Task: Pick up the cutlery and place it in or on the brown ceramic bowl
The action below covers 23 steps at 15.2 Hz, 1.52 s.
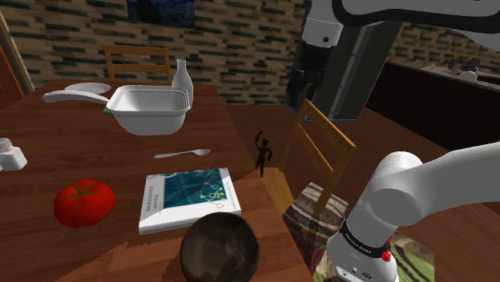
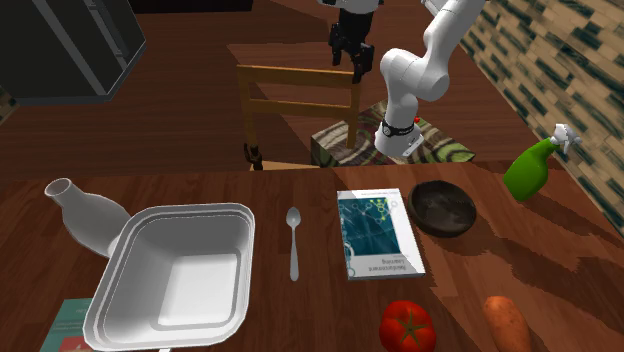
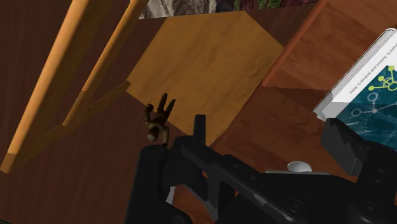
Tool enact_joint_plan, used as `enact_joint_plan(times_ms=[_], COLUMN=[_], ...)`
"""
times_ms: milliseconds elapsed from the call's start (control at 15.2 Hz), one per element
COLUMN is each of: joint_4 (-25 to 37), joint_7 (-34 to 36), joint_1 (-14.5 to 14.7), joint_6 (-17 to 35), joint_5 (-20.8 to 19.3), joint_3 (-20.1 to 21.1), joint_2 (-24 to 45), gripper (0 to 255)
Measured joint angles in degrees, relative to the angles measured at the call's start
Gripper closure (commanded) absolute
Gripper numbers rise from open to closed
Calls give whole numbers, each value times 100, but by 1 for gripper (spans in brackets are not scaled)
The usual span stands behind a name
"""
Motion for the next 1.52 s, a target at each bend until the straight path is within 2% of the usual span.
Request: enact_joint_plan(times_ms=[198,858,1386,1518], joint_4=[-50,-28,610,937], joint_7=[-147,-1419,-2565,-2836], joint_1=[56,524,926,1015], joint_6=[234,2078,3093,3177], joint_5=[14,271,759,903], joint_3=[-53,-416,-538,-526], joint_2=[159,1806,3339,3729], gripper=[0,0,0,0])
